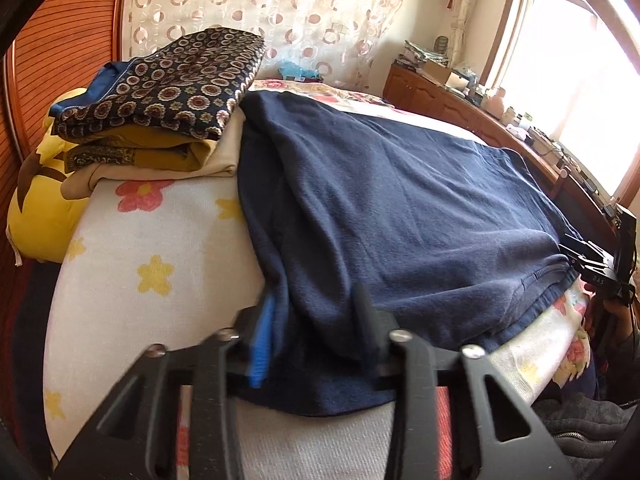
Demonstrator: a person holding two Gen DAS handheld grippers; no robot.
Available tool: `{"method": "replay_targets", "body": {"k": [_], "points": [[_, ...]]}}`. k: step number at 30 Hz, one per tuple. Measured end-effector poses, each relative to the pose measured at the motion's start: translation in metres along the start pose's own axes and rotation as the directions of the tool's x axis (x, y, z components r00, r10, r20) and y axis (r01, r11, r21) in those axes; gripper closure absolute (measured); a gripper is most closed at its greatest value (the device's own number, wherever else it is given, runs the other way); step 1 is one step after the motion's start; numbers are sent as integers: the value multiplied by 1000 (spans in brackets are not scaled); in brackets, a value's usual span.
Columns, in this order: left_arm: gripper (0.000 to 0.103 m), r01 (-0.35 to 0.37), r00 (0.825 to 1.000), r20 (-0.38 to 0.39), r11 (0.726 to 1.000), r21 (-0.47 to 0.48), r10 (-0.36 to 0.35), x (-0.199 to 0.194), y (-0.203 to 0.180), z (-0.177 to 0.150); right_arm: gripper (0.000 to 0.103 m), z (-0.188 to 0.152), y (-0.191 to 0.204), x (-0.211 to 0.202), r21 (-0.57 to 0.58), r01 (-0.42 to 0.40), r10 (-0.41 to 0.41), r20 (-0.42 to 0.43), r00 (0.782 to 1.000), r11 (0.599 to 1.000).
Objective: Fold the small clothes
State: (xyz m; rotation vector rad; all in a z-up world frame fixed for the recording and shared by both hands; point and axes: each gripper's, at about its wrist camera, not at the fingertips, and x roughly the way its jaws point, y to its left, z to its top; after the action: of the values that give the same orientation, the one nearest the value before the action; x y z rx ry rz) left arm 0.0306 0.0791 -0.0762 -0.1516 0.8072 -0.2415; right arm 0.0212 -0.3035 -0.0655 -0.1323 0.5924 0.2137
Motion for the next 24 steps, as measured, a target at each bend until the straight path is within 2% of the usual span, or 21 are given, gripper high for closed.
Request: {"method": "replay_targets", "body": {"k": [1, 4, 8, 14, 24], "points": [[82, 3, 1000, 0, 1000, 4, -3, 0, -1, 0, 21, 1, 1, 0, -6, 4, -4, -4, 1000, 1000], [91, 19, 999, 34, 1000, 1, -19, -5, -4, 3, 20, 3, 1, 1, -1, 7, -7, -13, 1000, 1000], [92, 62, 992, 109, 998, 13, -63, -22, -17, 15, 20, 6, 0, 1, 1, 11, -11, -26, 1000, 1000], [92, 120, 977, 169, 990, 79, -132, -35, -50, 44, 20, 6, -2, -5, 15, 4, -3, -13, 1000, 1000], [93, 226, 943, 191, 946, 234, -272, -38, -132, 94, 20, 7, -6, -19, 24, -3, 2, 30, 1000, 1000]]}}
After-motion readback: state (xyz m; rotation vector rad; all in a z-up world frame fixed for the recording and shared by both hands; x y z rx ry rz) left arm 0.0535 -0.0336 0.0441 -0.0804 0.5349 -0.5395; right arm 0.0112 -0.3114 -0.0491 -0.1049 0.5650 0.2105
